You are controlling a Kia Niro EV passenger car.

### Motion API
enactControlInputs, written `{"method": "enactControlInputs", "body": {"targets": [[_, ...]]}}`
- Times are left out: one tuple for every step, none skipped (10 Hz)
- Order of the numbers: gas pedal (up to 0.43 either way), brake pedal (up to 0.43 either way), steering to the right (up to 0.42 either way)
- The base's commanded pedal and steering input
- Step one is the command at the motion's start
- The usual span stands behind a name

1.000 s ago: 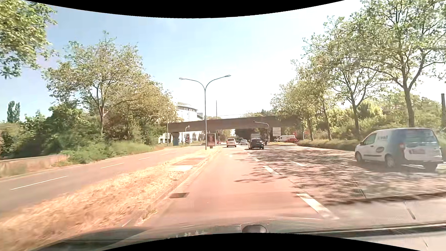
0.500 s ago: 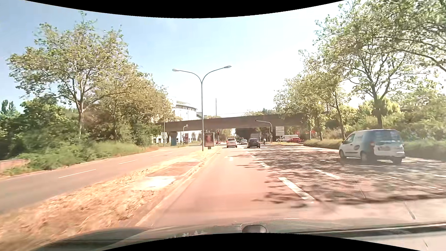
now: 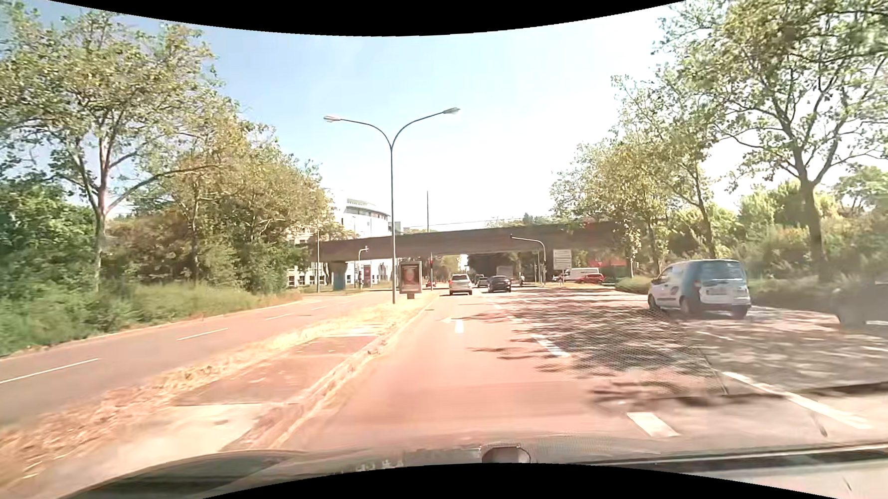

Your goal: Follow the waypoints while adhering to traffic rules and regulations

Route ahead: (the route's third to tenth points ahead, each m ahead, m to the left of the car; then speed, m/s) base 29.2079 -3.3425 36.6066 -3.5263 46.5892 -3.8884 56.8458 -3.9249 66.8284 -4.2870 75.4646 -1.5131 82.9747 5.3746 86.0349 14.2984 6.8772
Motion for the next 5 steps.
{"method": "enactControlInputs", "body": {"targets": [[0.000,0.000,0.004],[0.000,0.000,0.004],[0.000,0.000,0.004],[0.000,0.000,0.004],[0.000,0.000,0.004]]}}
